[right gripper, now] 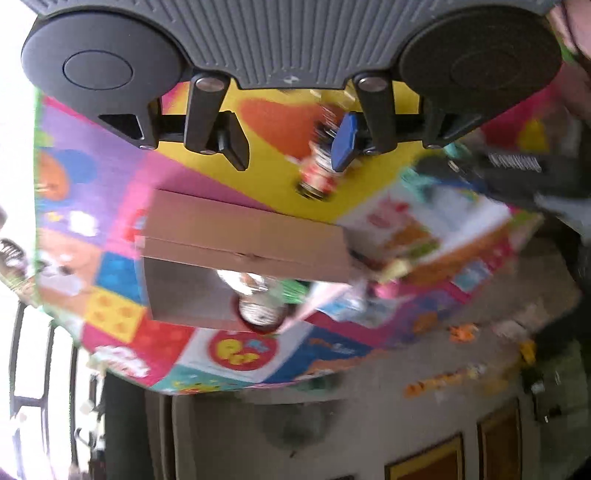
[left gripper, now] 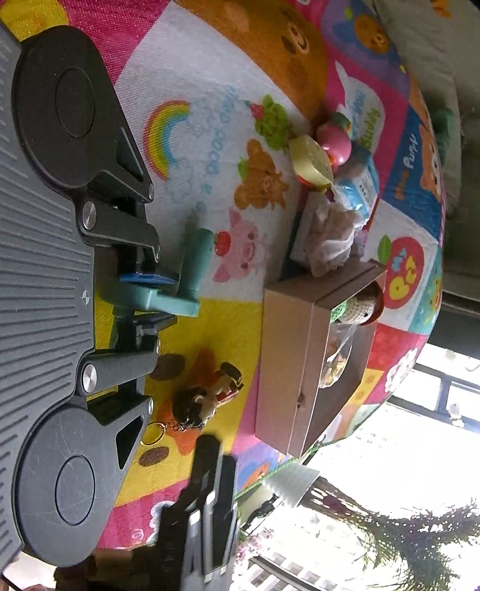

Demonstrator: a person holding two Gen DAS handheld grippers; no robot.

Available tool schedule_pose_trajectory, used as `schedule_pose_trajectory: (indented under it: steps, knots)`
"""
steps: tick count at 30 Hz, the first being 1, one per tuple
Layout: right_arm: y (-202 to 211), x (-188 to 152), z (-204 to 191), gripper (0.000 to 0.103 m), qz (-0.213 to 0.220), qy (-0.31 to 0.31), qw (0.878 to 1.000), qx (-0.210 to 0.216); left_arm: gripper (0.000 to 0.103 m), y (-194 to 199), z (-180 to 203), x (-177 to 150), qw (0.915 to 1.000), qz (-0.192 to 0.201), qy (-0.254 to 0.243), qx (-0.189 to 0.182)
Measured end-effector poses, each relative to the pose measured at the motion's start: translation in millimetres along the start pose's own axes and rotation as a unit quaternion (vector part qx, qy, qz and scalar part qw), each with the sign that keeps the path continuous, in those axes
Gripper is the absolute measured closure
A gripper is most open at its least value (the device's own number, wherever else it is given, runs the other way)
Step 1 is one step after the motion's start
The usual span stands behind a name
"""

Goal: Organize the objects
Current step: 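Grasp the small figurine keychain with the right tool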

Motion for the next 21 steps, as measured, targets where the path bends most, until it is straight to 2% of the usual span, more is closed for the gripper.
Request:
schedule_pose_trajectory:
  steps: [4, 6, 8, 9, 10, 14, 18, 21]
  knots:
    - [-27.2, 19.7, -7.9, 0.054, -0.011, -0.011, 1.000, 0.008, 0.084, 0.4, 0.8, -0.2, 1.0000, 0.001, -0.004, 0.003]
    - [-43.0, 21.7, -12.2, 0.055, -0.030, -0.010, 0.999, 0.009, 0.084, 0.3, 0.4, -0.5, 1.0000, 0.003, -0.005, 0.002]
    - [-51.7, 18.0, -19.6, 0.059, -0.043, 0.001, 0.999, 0.006, 0.084, 0.6, 0.2, -1.1, 1.0000, 0.004, -0.005, 0.001]
    - [-50.3, 16.9, -22.9, 0.069, -0.040, 0.011, 0.999, 0.001, 0.084, 0.7, 0.2, -1.2, 1.0000, 0.005, -0.006, 0.001]
    - [-47.9, 15.0, -26.0, 0.073, -0.042, 0.022, 0.999, -0.001, 0.083, 0.8, 0.2, -1.5, 1.0000, 0.005, -0.006, 0.001]
    - [-16.7, 7.7, -28.8, 0.074, -0.017, 0.031, 0.999, 0.014, 0.084, 0.7, 2.4, -1.7, 0.9999, 0.005, -0.012, 0.009]
    - [22.6, 2.7, -13.3, 0.074, 0.021, 0.007, 0.999, 0.023, 0.086, 1.3, 7.8, -0.3, 0.9994, -0.004, -0.022, 0.028]
    - [44.3, -1.9, 3.7, 0.074, 0.052, -0.011, 0.999, 0.010, 0.089, 9.6, 15.1, 11.5, 0.9999, -0.004, -0.012, -0.008]
Point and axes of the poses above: each gripper's, at about its wrist camera, not at the fingertips, and y roughly against the way its jaws point, z to its right, x to its top, the point moved 8 cm from there along -y, roughly the way its jaws point, and after that the axes turned 14 degrees about -z, right-handed, at the moved point
